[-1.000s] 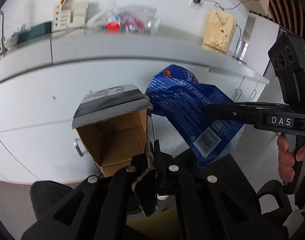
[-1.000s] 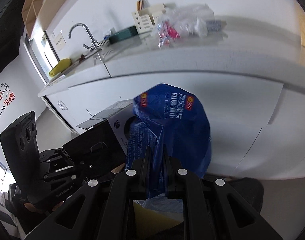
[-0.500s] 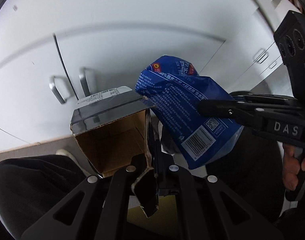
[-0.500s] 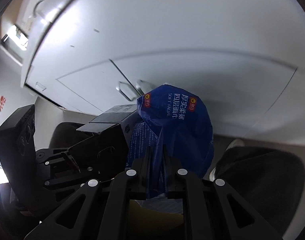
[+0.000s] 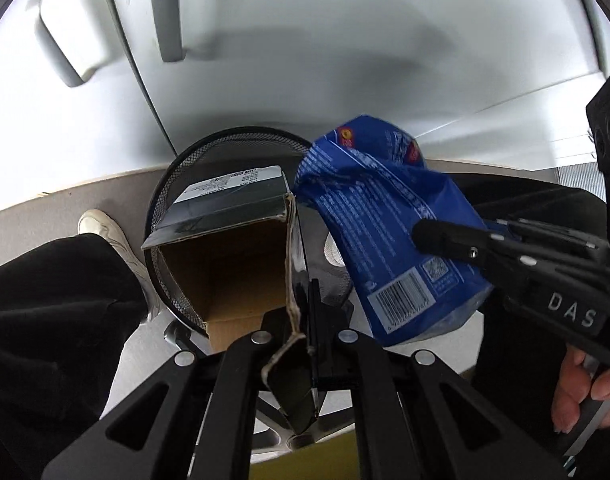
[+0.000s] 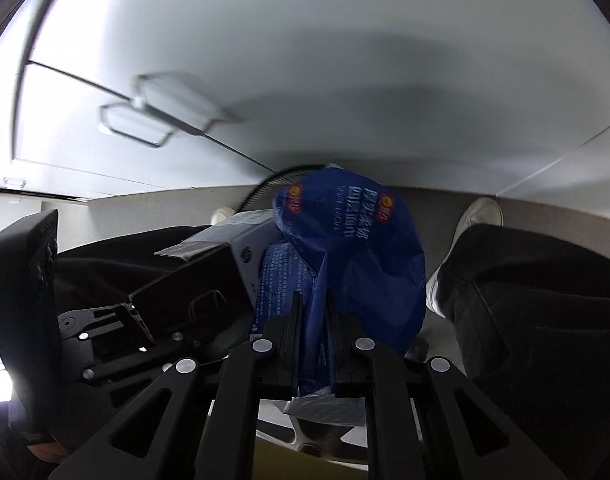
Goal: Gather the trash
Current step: 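Carry the box and blue bag down over the wastebasket with both tools, then open both tools to drop the box and blue bag into the wastebasket, then raise both tools back toward the counter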
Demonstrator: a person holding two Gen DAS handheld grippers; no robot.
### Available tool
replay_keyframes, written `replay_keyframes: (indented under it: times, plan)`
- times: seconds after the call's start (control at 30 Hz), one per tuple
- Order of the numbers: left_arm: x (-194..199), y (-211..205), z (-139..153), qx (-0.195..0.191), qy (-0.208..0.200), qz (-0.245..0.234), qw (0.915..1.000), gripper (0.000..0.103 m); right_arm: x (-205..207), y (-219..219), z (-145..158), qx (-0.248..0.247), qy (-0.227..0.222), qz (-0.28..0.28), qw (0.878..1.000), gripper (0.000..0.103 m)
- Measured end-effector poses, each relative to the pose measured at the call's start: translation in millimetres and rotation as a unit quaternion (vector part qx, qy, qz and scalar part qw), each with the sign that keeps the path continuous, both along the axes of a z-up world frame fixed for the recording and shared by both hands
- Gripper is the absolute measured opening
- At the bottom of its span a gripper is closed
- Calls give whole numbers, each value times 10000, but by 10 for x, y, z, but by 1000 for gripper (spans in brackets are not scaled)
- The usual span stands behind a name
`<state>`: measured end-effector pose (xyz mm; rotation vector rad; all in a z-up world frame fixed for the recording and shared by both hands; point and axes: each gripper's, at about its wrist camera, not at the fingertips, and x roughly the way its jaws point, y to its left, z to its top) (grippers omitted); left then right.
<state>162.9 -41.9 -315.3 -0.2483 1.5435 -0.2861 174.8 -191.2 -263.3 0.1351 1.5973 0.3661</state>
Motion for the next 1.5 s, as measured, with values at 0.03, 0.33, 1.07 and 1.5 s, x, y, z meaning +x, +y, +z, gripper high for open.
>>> replay_keyframes:
  times: [0.03,0.33,1.07,1.5]
  plan:
    - [13,-5,-39,38,15,-21,10000,5,7,2,-32,-10,52,-7,10000,14]
    - [10,-4,-98,146,195,-139,9996,7,57,-47,-92,-167,82,-83,9998,35]
    - [31,280,-86,786,-114,432,9959,98,95,-220,426,-428,-821,-570,9941,100]
    - [-233,388,695,896,-1101,766,9869,99,-383,-174,1184,-481,-1883,-128,9808,100]
